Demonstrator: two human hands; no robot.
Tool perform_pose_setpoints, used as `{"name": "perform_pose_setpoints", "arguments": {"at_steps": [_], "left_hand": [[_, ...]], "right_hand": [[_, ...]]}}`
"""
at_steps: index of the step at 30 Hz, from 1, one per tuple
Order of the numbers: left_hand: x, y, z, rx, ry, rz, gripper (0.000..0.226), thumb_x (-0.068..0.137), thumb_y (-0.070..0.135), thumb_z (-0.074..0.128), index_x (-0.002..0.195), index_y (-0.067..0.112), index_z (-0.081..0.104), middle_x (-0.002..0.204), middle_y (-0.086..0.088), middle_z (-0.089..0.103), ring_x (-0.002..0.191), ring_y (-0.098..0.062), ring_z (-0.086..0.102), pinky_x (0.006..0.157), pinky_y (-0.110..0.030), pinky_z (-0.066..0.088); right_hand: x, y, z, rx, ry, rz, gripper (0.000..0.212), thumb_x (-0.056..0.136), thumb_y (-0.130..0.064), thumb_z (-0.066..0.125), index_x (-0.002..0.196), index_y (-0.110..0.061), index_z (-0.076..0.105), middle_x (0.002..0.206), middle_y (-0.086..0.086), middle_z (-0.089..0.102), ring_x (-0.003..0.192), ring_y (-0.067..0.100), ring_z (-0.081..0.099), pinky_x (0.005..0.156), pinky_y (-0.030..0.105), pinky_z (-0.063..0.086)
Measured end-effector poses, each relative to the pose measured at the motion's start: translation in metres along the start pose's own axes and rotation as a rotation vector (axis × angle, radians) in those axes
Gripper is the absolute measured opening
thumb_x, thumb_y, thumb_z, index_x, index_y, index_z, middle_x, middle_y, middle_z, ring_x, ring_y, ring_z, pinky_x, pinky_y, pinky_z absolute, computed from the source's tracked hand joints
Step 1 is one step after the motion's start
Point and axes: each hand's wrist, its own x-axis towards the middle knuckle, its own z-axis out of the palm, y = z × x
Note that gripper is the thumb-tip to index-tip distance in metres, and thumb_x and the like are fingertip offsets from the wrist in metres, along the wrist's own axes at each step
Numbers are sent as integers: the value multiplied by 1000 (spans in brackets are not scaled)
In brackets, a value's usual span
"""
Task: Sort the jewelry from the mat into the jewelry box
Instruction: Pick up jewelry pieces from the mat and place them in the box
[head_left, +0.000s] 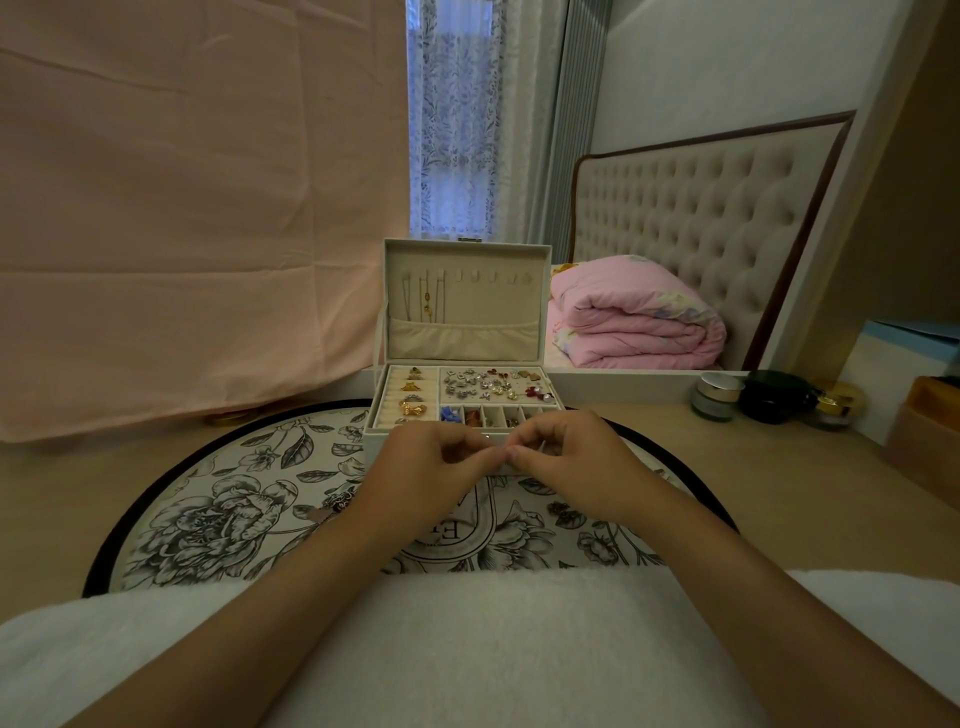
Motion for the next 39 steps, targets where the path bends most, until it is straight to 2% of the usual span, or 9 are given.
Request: {"name": "perform_pose_setpoints", "arguments": {"at_steps": [5, 8, 13, 16, 24, 31, 34, 36, 39], "left_hand": [[1, 1, 0, 93, -2, -33, 10, 84, 38, 75, 89, 29, 79, 75, 15, 73, 71, 6, 65, 64, -5, 47], [1, 0, 2, 130, -22, -41, 12, 85, 39, 73, 86, 28, 78, 70, 12, 71, 64, 2, 65, 60, -15, 53], [-2, 1, 4, 208, -48, 1, 13, 83, 40, 70, 81, 27, 71, 59, 15, 59, 48, 5, 49, 47, -9, 33], [-2, -1, 4, 237, -89, -3, 10, 84, 38, 69, 81, 29, 67, 65, 11, 61, 50, 4, 50, 49, -10, 35], [-1, -11, 4, 256, -155, 21, 7, 90, 33, 64, 84, 31, 65, 69, 9, 62, 59, -3, 52, 59, -24, 47], [1, -11, 8, 60, -199, -61, 14, 99, 18, 51, 86, 17, 57, 62, 11, 48, 48, 1, 40, 51, -15, 35], [3, -10, 7, -29, -215, -82, 18, 101, 19, 50, 87, 14, 59, 60, 11, 47, 48, 0, 38, 48, -15, 35], [2, -8, 5, -66, -225, -76, 18, 101, 20, 52, 85, 15, 61, 53, 14, 48, 47, -1, 39, 46, -16, 35], [2, -6, 3, -82, -241, -75, 17, 99, 20, 55, 91, 9, 63, 54, 14, 47, 46, -3, 37, 45, -17, 34]], "right_hand": [[1, -1, 2, -57, -9, -13, 11, 91, -26, 71, 84, -33, 75, 79, -11, 72, 78, 12, 66, 74, 35, 58], [1, -2, 2, -98, -41, -20, 19, 92, -25, 70, 78, -38, 71, 74, -20, 68, 72, -1, 61, 70, 25, 50], [-1, -5, 5, -133, -72, -2, 10, 91, -24, 71, 85, -30, 77, 78, -18, 71, 66, -7, 59, 62, 12, 41], [-1, -6, 6, -110, -87, -4, 9, 91, -22, 71, 90, -27, 79, 79, -14, 72, 62, -10, 58, 56, 7, 40], [-2, -5, 7, -80, -86, 19, 9, 88, -22, 75, 84, -29, 77, 78, -14, 73, 70, -5, 64, 63, 12, 48], [-3, -4, 5, -139, -182, 90, 8, 83, -26, 80, 89, -31, 77, 87, -15, 73, 82, -4, 66, 76, 18, 50], [-4, -7, 2, -15, -210, 109, 5, 87, -27, 76, 88, -32, 78, 78, -14, 73, 70, -4, 65, 67, 16, 50], [-4, -9, 3, 68, -182, 121, 8, 90, -25, 73, 89, -27, 80, 74, -12, 74, 66, -3, 65, 65, 16, 49], [-3, -6, 4, 114, -97, 141, 7, 88, -21, 75, 92, -21, 81, 83, -10, 77, 78, -1, 70, 76, 19, 52]]}}
